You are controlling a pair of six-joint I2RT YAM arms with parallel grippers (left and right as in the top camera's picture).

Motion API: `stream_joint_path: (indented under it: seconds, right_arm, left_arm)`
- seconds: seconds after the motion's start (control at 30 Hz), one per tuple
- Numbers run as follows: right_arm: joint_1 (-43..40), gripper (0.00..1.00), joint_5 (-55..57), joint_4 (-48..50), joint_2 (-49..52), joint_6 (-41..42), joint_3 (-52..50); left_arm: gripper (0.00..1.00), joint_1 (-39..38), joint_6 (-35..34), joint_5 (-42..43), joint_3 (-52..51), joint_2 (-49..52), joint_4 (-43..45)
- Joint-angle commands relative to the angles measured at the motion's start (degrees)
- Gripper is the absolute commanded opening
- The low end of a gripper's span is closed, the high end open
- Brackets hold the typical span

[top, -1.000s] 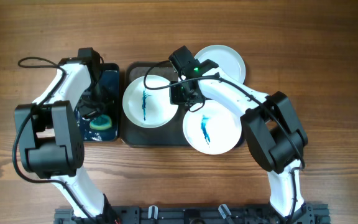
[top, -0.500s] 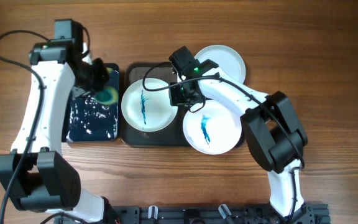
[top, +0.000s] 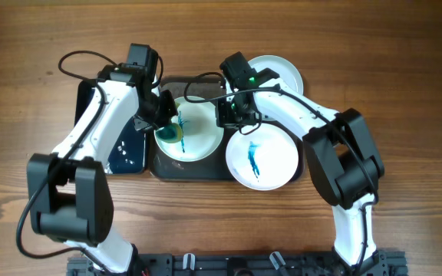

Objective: Clean dirty plates on tray and stack at the side
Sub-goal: 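Pick up the green sponge with the left gripper and move it onto the plate, then scrub the held plate's blue stain with the sponge in the left gripper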

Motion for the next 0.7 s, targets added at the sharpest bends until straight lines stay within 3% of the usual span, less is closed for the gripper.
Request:
stream_joint_path:
  seconds: [0.0,0.23,0.53,0.6,0.67]
  right_arm:
    - [-0.5,0.04,-1.7,0.4,1.7,-0.3,-0.1]
    - [-0.5,0.04,-2.3,0.5,1.7,-1.3,-0.1]
    - [-0.6,0.04,-2.3,0.7,1.7,-1.2,-0.1]
    - [-0.8,0.04,-2.9,0.5,1.7,-1.1,-0.1]
    - [-1.2,0.04,-4.2,0.7,1.8,-1.1,-0.6]
  left_arm:
    - [0.04,-0.6,-1.2,-1.0,-0.3,2.4,1.1]
    - [0.04,-4.4,-1.0,-1.6,-0.3,8.1,5.3]
    - [0.04,-8.4,-3.0,-8.8,-0.3,14.2,7.1]
    - [0.04,-8.4,-2.3,-6.9,-0.3,14.2,7.1]
    - [0.04,-8.4,7.0,3.2,-0.3,14.2,8.5]
